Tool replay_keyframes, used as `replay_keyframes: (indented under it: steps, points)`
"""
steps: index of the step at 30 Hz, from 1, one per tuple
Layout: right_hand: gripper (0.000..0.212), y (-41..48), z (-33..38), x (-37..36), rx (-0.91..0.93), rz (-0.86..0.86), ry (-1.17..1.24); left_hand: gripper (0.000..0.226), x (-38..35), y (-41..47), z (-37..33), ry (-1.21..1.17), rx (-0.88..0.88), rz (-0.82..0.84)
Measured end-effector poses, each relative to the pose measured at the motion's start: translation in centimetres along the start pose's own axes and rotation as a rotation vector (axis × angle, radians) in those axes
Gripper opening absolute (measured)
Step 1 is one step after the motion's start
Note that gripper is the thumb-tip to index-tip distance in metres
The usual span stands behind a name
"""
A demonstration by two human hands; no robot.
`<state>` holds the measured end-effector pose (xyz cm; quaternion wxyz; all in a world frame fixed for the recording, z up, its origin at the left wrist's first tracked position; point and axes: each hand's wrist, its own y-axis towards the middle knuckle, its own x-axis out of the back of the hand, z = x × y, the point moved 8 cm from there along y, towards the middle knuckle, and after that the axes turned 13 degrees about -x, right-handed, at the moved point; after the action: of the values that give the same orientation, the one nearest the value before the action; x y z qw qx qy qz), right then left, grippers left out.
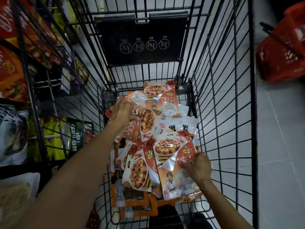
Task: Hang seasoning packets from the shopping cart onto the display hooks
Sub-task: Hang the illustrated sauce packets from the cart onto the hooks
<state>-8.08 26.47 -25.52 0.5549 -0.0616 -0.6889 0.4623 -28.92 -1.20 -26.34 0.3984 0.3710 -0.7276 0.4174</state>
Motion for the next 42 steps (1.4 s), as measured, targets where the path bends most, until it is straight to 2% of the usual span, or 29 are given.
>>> replay_keyframes:
  steps: [6,10,11,14,16,19,22,25,26,32,38,42]
  points:
    - [0.051,-0.5,0.1,0.1,-0.001,0.136,0.161,0.073,1.5,-0.5,1.2,-0.326,0.182,0.077]
    - [0.05,-0.9,0.0,0.4,-0.043,0.232,0.262,0.062,1.5,-2.6,1.0,-0.672,0.297,0.039]
    - [0.047,-1.1,0.0,0.5,-0.035,0.258,0.267,0.066,1.2,-3.5,1.2,-0.731,0.351,0.023]
    - [0.04,-1.7,0.2,0.7,-0.003,0.325,0.292,0.098,-0.9,-6.7,2.2,-0.855,0.571,0.039]
    - [0.033,-2.0,0.2,0.9,0.02,0.343,0.32,0.102,-2.0,-8.1,2.5,-0.897,0.643,0.054]
    - [0.025,-2.6,0.6,1.4,0.081,0.331,0.364,0.095,-2.5,-9.0,2.0,-1.013,0.649,0.039]
    - [0.018,-3.4,1.2,1.8,0.126,0.34,0.377,0.075,-1.5,-9.6,1.4,-0.965,0.627,0.003]
    - [0.017,-4.4,2.0,3.1,0.162,0.347,0.452,0.021,1.1,-10.3,0.9,-0.94,0.559,-0.135]
    - [0.017,-4.8,2.4,3.8,0.178,0.345,0.481,0.013,2.1,-10.8,0.7,-0.934,0.539,-0.192]
    - [0.016,-8.4,5.7,9.4,0.308,0.348,0.633,0.016,10.3,-15.3,-0.4,-0.949,0.508,-0.546]
    - [0.019,-14.6,8.2,15.6,0.544,0.452,0.715,0.008,17.5,-22.4,-4.2,-1.122,0.453,-0.738]
    - [0.027,-19.2,8.5,19.0,0.687,0.542,0.706,0.014,21.3,-29.2,-8.0,-1.154,0.386,-0.854]
